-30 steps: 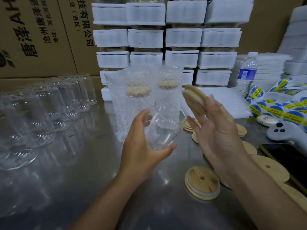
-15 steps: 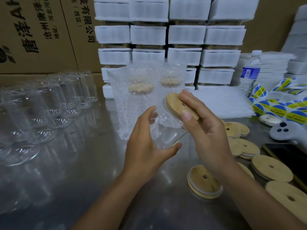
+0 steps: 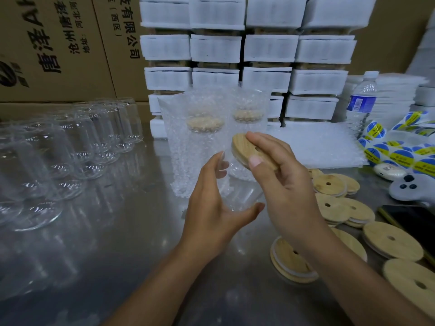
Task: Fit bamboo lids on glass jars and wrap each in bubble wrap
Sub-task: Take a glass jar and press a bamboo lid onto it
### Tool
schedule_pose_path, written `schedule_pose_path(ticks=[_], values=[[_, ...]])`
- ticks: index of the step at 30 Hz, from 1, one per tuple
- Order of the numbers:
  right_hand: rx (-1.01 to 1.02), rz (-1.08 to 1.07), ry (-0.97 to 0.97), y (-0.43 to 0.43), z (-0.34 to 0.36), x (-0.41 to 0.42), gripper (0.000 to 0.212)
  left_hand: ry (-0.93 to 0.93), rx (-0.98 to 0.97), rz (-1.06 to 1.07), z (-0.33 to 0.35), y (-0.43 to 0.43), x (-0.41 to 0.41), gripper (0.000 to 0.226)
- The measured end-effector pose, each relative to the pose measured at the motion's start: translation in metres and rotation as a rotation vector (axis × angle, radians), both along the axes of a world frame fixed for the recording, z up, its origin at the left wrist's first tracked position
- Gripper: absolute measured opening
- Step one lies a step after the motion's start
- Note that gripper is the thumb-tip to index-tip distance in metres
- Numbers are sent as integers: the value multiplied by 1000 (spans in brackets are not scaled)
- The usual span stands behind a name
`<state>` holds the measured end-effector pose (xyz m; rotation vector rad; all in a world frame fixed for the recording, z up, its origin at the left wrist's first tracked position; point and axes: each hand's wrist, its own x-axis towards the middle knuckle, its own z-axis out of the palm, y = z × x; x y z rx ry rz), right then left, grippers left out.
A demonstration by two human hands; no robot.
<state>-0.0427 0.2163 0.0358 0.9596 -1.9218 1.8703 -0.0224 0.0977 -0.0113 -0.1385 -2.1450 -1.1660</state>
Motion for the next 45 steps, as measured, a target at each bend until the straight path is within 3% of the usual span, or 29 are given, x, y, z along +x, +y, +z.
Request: schedule_pose_path(ticks=[13, 18, 22, 26, 30, 33, 37, 42, 45], values=[[77, 14, -21, -6, 7, -2, 35, 20, 70, 1, -1, -1, -1, 98], [71, 111, -67, 12, 17, -19, 41, 75, 217, 13, 5, 2, -2, 97], [-20, -192, -202, 38, 16, -66, 15, 130, 380, 46, 7, 0, -4, 92], [318, -551, -260, 56, 5, -127, 18, 130, 518, 76, 7, -5, -8, 93], [754, -672, -172, 61, -16, -160, 40, 111, 580, 86, 5, -9, -12, 92], [925, -752, -175, 58, -25, -170, 50, 102, 580, 74, 5, -10, -14, 88], [1026, -841, -137, 54, -34, -176, 48, 92, 623, 47, 6, -6, -15, 81], [1021, -951, -67, 56, -30, -178, 23, 83, 614, 11, 8, -3, -14, 80], [1000, -976, -53, 55, -27, -177, 19, 74, 599, 11, 8, -4, -13, 81]])
